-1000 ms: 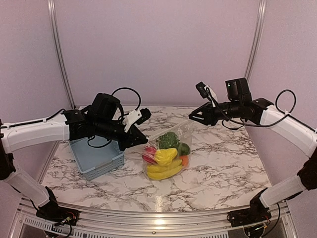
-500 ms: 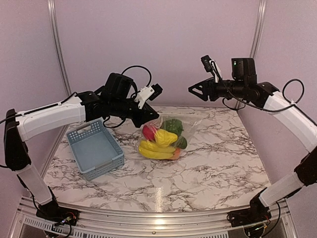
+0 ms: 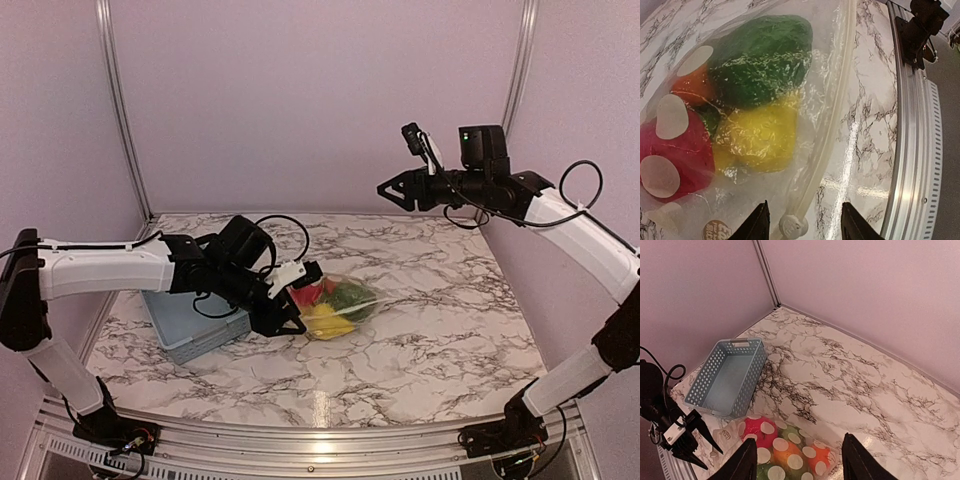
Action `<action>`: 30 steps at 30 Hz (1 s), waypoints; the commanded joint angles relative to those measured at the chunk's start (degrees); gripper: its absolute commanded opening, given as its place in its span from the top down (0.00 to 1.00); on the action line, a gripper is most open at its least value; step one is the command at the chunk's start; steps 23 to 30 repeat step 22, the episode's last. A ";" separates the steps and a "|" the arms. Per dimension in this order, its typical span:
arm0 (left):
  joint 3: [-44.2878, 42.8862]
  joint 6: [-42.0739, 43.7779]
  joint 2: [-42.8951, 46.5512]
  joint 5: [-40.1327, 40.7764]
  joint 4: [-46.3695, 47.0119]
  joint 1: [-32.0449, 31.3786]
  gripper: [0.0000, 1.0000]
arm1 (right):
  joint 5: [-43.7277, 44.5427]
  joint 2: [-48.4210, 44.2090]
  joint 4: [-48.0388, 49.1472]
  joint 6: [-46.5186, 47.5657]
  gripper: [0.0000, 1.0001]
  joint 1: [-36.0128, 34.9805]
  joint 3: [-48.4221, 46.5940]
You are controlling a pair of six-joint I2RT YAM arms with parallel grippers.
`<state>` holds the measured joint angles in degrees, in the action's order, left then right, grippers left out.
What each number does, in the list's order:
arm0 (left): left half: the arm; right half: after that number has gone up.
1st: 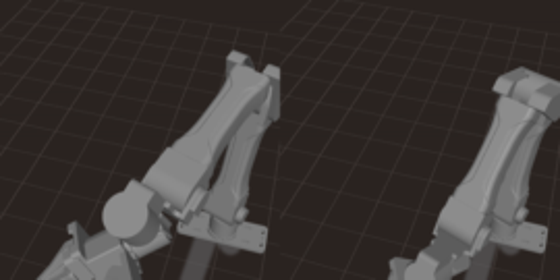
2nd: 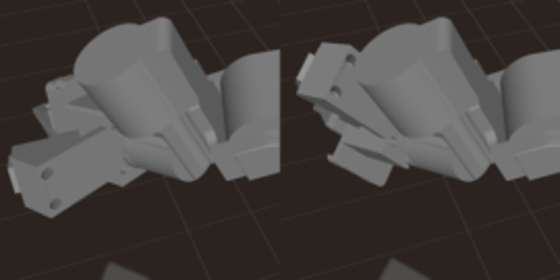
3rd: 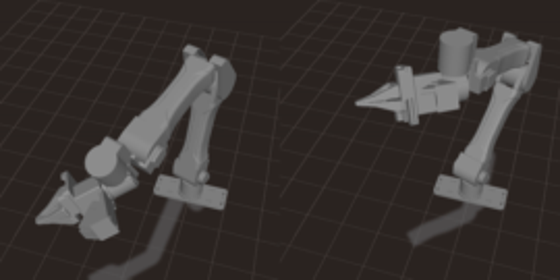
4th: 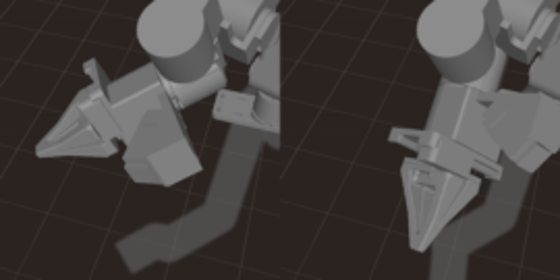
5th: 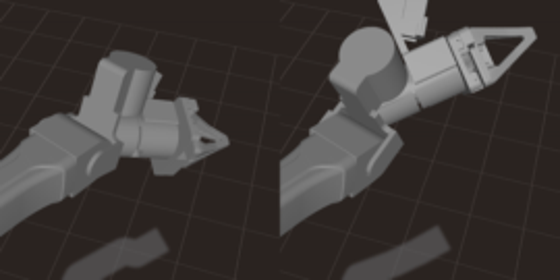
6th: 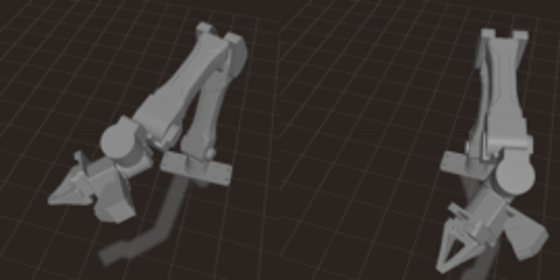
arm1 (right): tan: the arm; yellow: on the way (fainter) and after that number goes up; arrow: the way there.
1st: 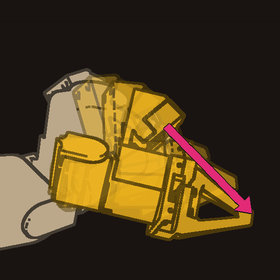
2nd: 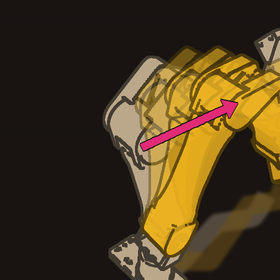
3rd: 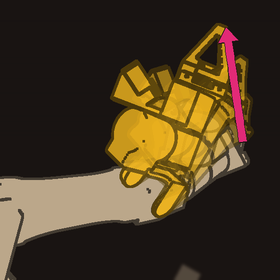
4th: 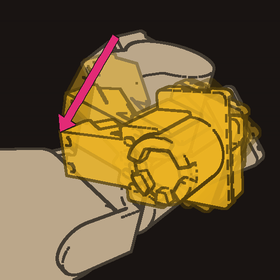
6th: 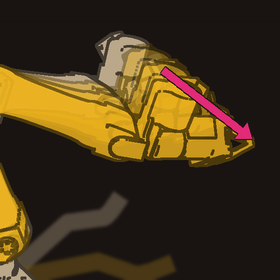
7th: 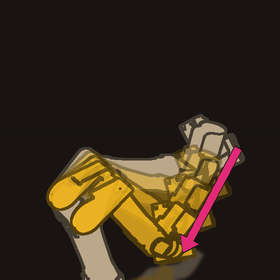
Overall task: Place the food in the zip-top bag and seal the zipper
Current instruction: Place the zipper food storage bag at the center of the board, then reset both arms
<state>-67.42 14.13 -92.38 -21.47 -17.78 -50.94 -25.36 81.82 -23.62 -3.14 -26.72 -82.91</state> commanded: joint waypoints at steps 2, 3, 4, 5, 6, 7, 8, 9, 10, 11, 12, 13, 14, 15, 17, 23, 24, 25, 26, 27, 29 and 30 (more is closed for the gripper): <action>-0.29 -1.60 5.99 -0.28 -3.46 -0.75 0.42 | -0.70 -1.11 2.65 -2.84 0.45 0.37 0.58; -1.16 -2.78 7.21 0.56 -2.45 -0.80 0.39 | -0.47 -0.94 2.69 -3.13 0.45 0.36 0.23; -1.87 -4.10 8.75 1.57 -0.98 -0.68 0.35 | -0.07 -0.84 2.69 -3.33 0.44 0.35 -0.10; -2.26 -5.81 10.14 3.44 1.51 -0.45 0.27 | 0.48 -0.79 2.76 -3.66 0.44 0.35 -0.40; -2.65 -7.36 11.60 5.20 3.32 -0.10 0.21 | 1.40 -0.83 2.89 -4.37 0.41 0.35 -0.73; -3.30 -9.06 13.11 6.76 4.49 0.39 0.14 | 3.58 -0.93 3.20 -5.20 0.40 0.35 -0.94; -3.79 -9.96 13.74 8.26 5.22 0.98 0.08 | 5.17 -1.02 3.30 -6.25 0.37 0.35 -1.31; -4.81 -11.38 14.79 9.55 5.62 1.52 0.02 | 8.55 -1.11 3.31 -7.18 0.36 0.40 -1.69; -5.47 -12.04 15.38 11.02 5.79 2.14 0.01 | 11.75 -1.13 3.13 -8.22 0.32 0.36 -2.27; -6.13 -12.35 15.79 14.50 5.78 2.62 0.01 | 14.98 -1.21 2.87 -9.17 0.31 0.35 -2.89; -6.83 -12.59 16.00 18.25 5.59 2.87 0.01 | 18.17 -1.25 2.61 -9.89 0.30 0.35 -3.52; -7.75 -13.00 15.98 23.42 5.01 3.15 0.01 | 21.60 -1.43 2.35 -10.68 0.30 0.35 -4.10; -8.96 -13.29 15.73 27.99 4.13 3.40 0.01 | 24.38 -1.66 2.08 -11.44 0.30 0.33 -4.70; -10.16 -13.29 15.58 32.73 3.34 3.56 0.01 | 28.43 -1.92 1.82 -12.09 0.29 0.35 -5.32; -12.77 -13.25 14.95 42.23 1.97 3.74 0.01 | 33.36 -2.90 1.63 -12.43 0.27 0.36 -6.41; -16.37 -10.94 15.12 53.90 2.95 4.40 0.01 | 41.80 -6.92 4.44 -9.39 0.19 0.38 -6.85; -16.37 -10.94 15.12 53.90 2.95 4.40 0.01 | 41.80 -6.92 4.44 -9.39 0.19 0.38 -6.85; -16.37 -10.94 15.12 53.90 2.95 4.40 0.01 | 41.80 -6.92 4.44 -9.39 0.19 0.38 -6.85; -16.37 -10.94 15.12 53.90 2.95 4.40 0.01 | 41.80 -6.92 4.44 -9.39 0.19 0.38 -6.85; -16.37 -10.94 15.12 53.90 2.95 4.40 0.01 | 41.80 -6.92 4.44 -9.39 0.19 0.38 -6.85; -16.37 -10.94 15.12 53.90 2.95 4.40 0.01 | 41.80 -6.92 4.44 -9.39 0.19 0.38 -6.85; -16.37 -10.94 15.12 53.90 2.95 4.40 0.01 | 41.80 -6.92 4.44 -9.39 0.19 0.38 -6.85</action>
